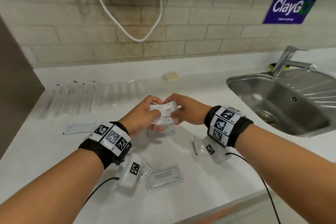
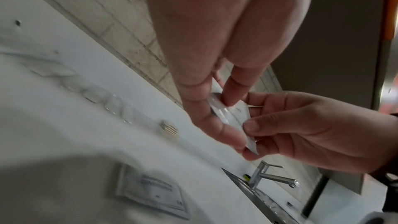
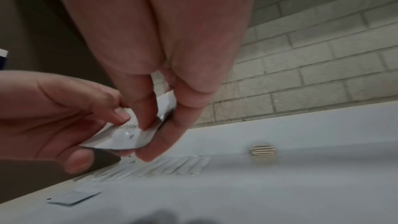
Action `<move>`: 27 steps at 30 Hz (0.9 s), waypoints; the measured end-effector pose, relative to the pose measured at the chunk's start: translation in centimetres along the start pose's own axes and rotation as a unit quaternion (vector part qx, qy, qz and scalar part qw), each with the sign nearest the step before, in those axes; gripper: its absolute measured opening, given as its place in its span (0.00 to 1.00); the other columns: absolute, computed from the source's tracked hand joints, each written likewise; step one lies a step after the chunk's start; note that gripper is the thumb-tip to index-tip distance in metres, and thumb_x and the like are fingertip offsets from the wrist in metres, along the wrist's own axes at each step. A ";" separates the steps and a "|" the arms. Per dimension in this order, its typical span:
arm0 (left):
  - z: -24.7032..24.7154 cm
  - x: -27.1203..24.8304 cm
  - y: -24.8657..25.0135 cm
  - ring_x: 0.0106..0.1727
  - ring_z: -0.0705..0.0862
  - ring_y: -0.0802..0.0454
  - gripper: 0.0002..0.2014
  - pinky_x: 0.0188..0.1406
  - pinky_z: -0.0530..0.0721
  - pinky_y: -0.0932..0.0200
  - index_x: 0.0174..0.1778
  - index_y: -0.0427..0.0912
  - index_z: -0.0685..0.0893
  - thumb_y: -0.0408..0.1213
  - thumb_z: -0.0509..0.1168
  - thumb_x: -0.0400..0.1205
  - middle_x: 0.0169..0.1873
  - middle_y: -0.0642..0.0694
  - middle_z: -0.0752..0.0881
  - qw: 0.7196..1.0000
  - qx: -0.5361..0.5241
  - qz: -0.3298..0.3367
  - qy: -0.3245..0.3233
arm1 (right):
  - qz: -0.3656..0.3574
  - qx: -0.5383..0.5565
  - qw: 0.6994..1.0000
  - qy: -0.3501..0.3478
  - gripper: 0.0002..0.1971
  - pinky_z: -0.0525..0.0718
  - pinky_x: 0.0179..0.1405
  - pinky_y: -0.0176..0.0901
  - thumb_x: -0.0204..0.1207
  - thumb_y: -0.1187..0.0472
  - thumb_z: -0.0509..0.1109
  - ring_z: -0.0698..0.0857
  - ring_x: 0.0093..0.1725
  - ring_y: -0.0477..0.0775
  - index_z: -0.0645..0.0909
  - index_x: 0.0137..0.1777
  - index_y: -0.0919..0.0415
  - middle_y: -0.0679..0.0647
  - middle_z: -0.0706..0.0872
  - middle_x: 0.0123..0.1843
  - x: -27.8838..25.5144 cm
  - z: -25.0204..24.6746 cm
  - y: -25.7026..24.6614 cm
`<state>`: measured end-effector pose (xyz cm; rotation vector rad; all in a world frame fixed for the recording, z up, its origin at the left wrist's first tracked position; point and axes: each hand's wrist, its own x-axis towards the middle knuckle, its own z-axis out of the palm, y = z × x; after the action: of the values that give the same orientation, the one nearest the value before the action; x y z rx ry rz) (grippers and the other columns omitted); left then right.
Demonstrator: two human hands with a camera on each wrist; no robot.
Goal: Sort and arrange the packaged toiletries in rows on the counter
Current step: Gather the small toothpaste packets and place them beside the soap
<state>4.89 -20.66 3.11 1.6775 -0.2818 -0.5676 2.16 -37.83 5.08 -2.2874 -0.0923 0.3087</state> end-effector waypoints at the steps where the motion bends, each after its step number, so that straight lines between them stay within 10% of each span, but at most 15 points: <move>1: 0.6 0.3 0.1 0.54 0.88 0.40 0.12 0.41 0.91 0.49 0.57 0.46 0.75 0.25 0.58 0.83 0.64 0.37 0.78 1.000 -0.001 0.000 -0.011 | 0.007 0.017 1.000 0.003 0.17 0.89 0.51 0.61 0.77 0.74 0.66 0.87 0.42 0.60 0.73 0.63 0.60 0.63 0.82 0.54 -0.4 -0.4 0.5; 9: 3.6 2.4 0.1 0.44 0.84 0.50 0.12 0.45 0.91 0.51 0.60 0.42 0.77 0.25 0.58 0.84 0.57 0.43 0.76 0.999 0.003 0.038 -0.025 | 0.089 -0.057 0.992 0.071 0.27 0.84 0.48 0.43 0.71 0.61 0.74 0.84 0.44 0.49 0.71 0.69 0.49 0.47 0.81 0.60 -5.0 -3.8 6.0; 17: 4.4 3.0 -0.3 0.49 0.85 0.46 0.12 0.43 0.91 0.54 0.56 0.47 0.78 0.26 0.58 0.83 0.59 0.41 0.78 0.999 0.007 0.034 -0.021 | 0.147 -0.229 0.962 -0.020 0.23 0.79 0.52 0.40 0.66 0.63 0.77 0.76 0.51 0.49 0.80 0.62 0.55 0.52 0.80 0.60 -7.2 -0.6 10.9; 27: 4.3 2.6 -0.8 0.52 0.86 0.41 0.12 0.44 0.91 0.52 0.53 0.50 0.79 0.26 0.59 0.83 0.66 0.36 0.76 1.000 0.022 0.016 0.001 | 0.073 -0.151 0.986 0.005 0.11 0.71 0.31 0.32 0.65 0.63 0.81 0.76 0.34 0.42 0.80 0.41 0.53 0.41 0.78 0.35 -6.1 -3.2 8.9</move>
<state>4.81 -25.46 1.33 1.7135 -0.3217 -0.5380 -3.18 -47.13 1.67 -2.6031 0.0365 0.3816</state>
